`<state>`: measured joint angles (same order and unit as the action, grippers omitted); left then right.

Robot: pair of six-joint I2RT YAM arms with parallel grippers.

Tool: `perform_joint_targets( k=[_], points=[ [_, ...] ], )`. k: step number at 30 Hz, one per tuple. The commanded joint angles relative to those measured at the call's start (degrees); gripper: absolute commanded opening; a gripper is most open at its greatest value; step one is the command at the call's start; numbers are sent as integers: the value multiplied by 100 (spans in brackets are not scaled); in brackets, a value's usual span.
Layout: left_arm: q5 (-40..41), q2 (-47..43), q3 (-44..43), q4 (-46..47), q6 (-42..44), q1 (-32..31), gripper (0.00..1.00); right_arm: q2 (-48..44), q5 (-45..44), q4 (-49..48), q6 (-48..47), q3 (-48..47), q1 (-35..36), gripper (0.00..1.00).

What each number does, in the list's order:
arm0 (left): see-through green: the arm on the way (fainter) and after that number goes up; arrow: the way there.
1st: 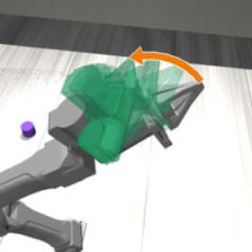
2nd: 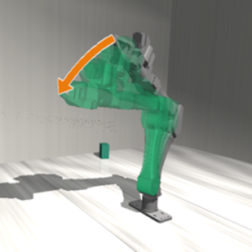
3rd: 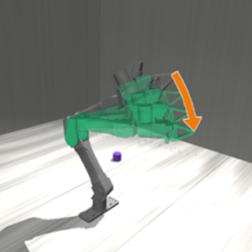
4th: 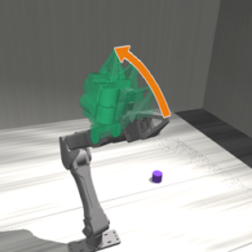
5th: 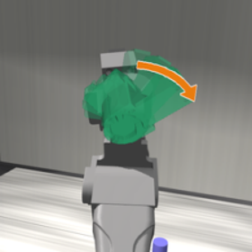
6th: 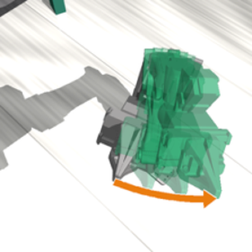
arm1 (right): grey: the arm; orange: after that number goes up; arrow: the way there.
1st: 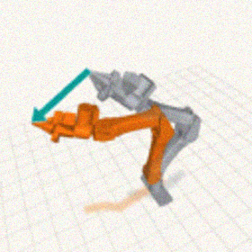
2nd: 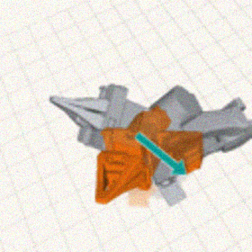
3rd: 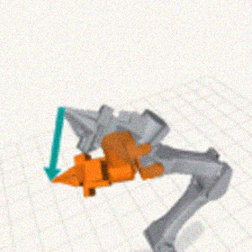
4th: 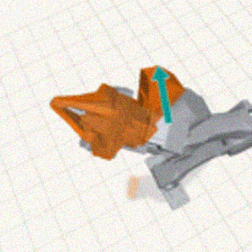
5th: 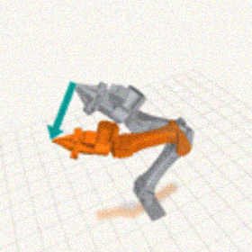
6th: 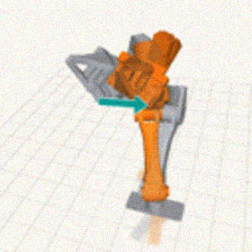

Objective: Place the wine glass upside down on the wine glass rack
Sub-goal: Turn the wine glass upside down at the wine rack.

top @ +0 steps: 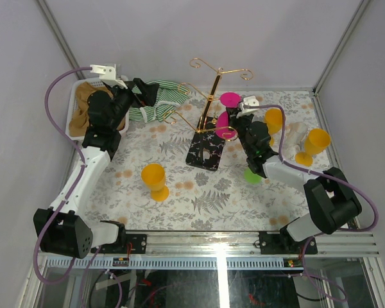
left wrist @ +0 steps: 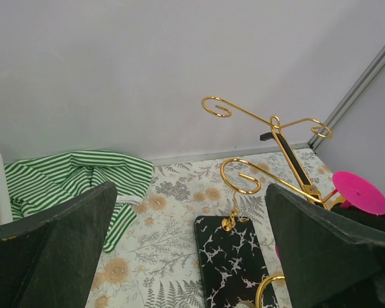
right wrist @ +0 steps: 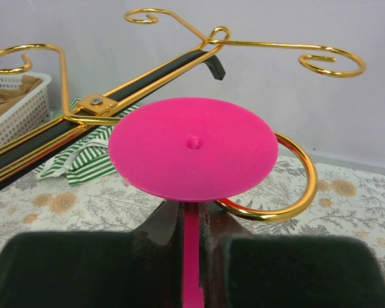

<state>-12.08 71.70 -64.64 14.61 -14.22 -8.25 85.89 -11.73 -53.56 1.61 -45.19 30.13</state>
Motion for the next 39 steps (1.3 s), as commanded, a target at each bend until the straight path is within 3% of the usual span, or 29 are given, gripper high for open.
perform_joint_targets(
  k=[1,19,39],
  points=[
    [79,-27,42,433,76,8,100,46,-523,-454,-113,-342,-7,0],
    [48,19,40,442,42,8,100,-165,-1384,-410,-161,-147,-6,0],
    [59,34,57,439,50,8,100,-472,-1626,-300,-131,425,-7,0]
  ],
)
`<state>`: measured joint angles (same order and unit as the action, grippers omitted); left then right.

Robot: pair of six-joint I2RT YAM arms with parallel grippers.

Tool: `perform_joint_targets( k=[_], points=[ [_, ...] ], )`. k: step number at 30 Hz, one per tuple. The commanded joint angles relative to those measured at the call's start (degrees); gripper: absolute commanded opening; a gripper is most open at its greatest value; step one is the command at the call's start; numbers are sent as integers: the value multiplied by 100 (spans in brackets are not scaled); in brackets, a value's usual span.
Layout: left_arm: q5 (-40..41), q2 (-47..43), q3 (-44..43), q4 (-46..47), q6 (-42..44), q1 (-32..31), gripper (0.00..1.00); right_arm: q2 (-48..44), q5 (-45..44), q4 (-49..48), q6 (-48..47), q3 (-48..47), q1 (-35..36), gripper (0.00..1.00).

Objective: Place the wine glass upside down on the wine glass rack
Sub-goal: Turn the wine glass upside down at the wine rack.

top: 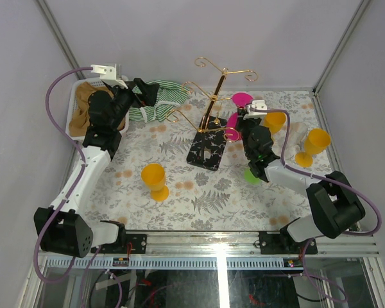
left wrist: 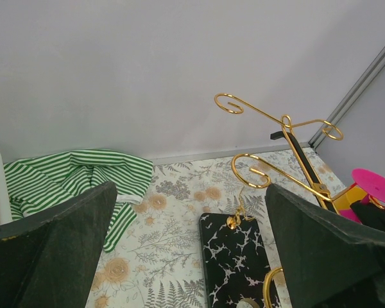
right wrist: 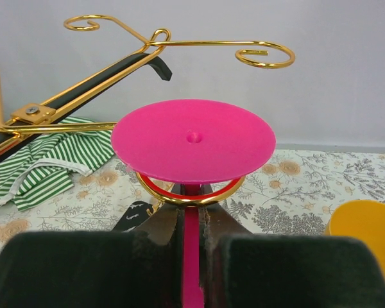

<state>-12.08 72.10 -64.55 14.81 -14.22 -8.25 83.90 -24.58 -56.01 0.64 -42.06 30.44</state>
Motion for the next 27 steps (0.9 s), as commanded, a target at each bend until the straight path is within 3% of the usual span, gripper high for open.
perform_joint_targets(
  k=[1,27],
  points=[
    [62,-2,55,430,51,12,100,-296,-304,-39,-23,133,-38,0],
    [109,-30,110,438,75,12,100,-618,1055,310,-10,414,43,0]
  ],
)
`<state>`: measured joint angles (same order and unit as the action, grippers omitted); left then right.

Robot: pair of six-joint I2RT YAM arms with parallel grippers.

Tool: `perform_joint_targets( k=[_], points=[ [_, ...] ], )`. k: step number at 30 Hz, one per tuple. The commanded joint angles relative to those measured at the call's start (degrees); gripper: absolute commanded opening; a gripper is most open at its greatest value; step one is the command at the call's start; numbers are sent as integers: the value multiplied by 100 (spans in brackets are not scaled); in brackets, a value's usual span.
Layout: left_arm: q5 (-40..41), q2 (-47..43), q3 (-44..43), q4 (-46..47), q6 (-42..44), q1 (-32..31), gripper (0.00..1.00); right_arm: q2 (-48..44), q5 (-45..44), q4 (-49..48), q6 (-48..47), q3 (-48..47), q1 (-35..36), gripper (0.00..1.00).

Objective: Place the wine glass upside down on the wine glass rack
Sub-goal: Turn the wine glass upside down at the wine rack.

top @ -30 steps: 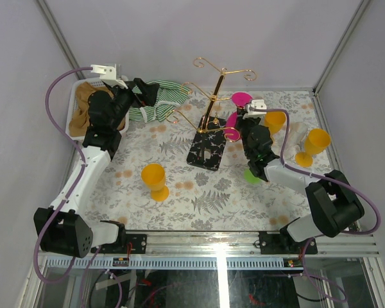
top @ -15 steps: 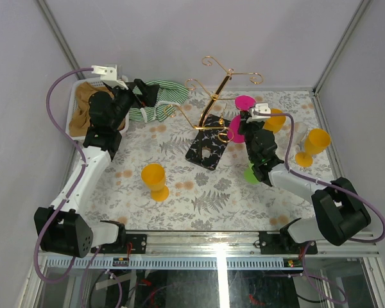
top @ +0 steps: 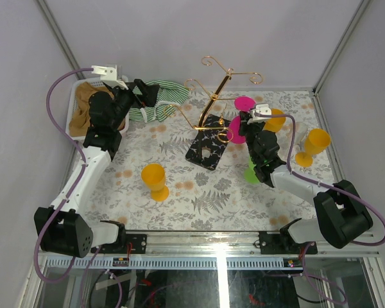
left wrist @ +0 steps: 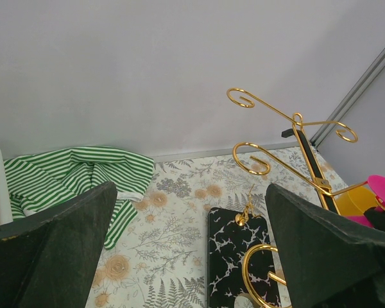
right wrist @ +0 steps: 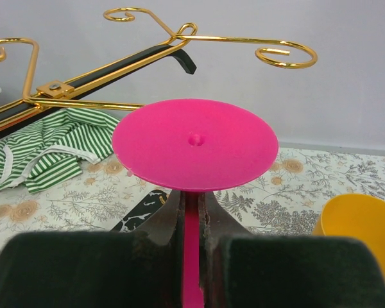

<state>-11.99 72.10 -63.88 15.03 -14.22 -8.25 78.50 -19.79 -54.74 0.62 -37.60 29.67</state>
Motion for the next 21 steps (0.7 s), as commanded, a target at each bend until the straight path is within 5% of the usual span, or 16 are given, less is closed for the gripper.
perform_joint_targets(
  k=[1,21],
  points=[
    [101,-33,43,406,77,7,100,-60,594,197,-9,-44,140,0],
    [118,5,34,403,86,8,100,-437,-303,313,-186,328,236,0]
  ],
)
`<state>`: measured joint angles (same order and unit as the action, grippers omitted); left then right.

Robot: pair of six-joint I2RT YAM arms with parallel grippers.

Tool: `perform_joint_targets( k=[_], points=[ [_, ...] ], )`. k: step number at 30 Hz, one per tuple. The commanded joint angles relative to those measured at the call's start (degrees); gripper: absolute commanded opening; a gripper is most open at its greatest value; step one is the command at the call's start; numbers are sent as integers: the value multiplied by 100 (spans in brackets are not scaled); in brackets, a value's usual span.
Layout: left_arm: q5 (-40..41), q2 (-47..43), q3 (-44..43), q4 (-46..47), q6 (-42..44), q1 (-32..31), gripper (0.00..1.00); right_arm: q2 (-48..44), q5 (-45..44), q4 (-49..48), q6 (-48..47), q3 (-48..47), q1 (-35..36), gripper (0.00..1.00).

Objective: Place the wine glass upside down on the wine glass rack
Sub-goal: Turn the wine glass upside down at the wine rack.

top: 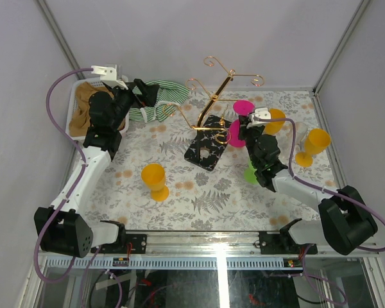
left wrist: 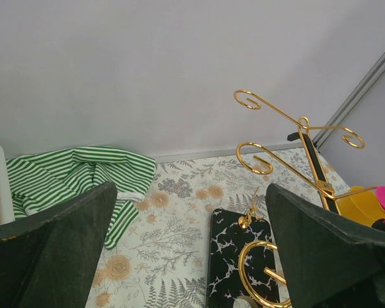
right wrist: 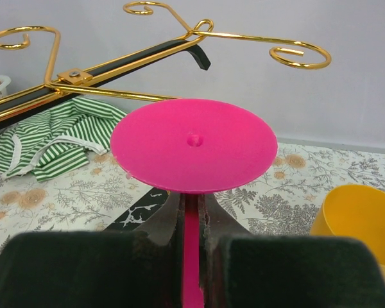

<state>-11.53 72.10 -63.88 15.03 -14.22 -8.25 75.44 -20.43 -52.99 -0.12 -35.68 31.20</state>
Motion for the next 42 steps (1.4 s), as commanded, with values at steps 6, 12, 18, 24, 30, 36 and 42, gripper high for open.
perform_joint_targets(
  k=[6,12,18,24,30,36,42],
  points=[
    [74,16,19,388,86,8,100,-259,107,336,1,226,88,0],
    [103,7,39,393,102,8,100,-206,471,444,81,226,92,0],
    [150,-43,69,367,138,7,100,-57,700,566,156,38,121,9],
    [194,-95,86,320,173,8,100,-148,783,700,201,47,149,30],
    [204,-134,86,304,174,7,100,-636,804,1104,88,189,167,53],
    [230,-179,103,284,182,8,100,-1518,610,1623,58,489,174,60],
    [232,-194,134,212,165,8,100,-2329,478,2238,1,535,170,63]
  ],
)
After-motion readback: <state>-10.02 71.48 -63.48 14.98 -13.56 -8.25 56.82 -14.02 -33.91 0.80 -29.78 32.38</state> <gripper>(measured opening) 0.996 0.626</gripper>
